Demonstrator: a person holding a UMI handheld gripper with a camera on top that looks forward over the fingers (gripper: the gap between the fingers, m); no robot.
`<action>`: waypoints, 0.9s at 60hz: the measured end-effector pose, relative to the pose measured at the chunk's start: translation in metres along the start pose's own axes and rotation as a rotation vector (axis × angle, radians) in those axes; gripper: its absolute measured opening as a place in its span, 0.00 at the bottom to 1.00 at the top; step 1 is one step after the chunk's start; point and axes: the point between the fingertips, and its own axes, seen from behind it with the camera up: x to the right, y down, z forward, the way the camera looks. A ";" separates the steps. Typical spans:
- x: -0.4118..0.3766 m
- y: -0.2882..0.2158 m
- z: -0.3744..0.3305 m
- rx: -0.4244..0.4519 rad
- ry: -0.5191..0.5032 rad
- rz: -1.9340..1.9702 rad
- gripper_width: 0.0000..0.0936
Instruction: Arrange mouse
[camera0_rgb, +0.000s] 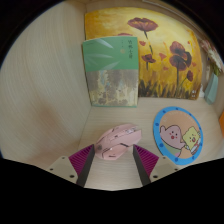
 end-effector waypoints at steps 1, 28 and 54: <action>0.001 -0.003 0.002 -0.003 0.013 0.001 0.83; -0.028 -0.038 0.058 -0.060 0.017 -0.090 0.79; -0.013 -0.034 0.055 -0.117 0.012 -0.103 0.38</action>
